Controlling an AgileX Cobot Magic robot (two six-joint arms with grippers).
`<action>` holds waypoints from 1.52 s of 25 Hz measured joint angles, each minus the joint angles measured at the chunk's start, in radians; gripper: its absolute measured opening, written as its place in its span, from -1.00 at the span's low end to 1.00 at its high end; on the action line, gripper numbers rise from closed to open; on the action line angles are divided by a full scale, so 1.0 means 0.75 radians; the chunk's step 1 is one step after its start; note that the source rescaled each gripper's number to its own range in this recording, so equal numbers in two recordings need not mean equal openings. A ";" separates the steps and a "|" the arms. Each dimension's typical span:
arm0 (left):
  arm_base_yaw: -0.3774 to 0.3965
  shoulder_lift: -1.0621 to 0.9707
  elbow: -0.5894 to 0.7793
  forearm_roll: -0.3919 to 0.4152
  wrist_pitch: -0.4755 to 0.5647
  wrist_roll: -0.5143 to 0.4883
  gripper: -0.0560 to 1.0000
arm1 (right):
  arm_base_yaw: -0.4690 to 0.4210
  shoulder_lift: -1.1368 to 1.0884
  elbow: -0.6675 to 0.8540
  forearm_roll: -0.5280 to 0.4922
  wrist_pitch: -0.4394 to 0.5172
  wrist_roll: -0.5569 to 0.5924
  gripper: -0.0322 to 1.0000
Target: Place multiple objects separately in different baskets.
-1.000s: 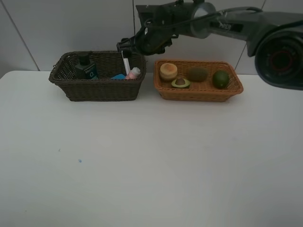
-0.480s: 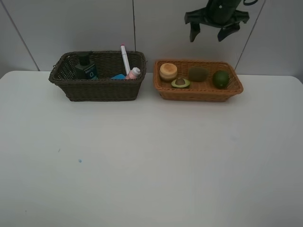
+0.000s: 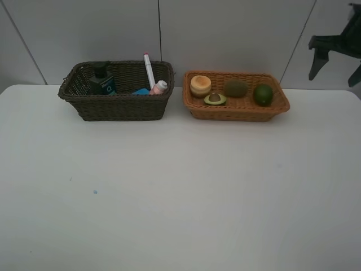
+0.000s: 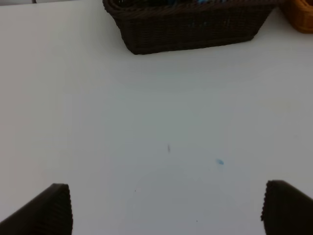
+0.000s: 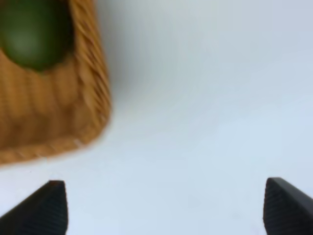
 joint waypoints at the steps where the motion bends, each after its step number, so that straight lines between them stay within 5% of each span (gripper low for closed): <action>1: 0.000 0.000 0.000 0.000 0.000 0.000 0.83 | -0.010 -0.048 0.081 -0.004 0.000 0.000 1.00; 20: 0.000 0.000 0.000 0.000 0.000 0.000 0.83 | 0.130 -1.599 1.243 -0.036 -0.040 -0.033 1.00; 38: 0.000 0.000 0.000 0.000 0.000 0.000 0.83 | 0.130 -2.343 1.353 0.068 0.013 -0.208 1.00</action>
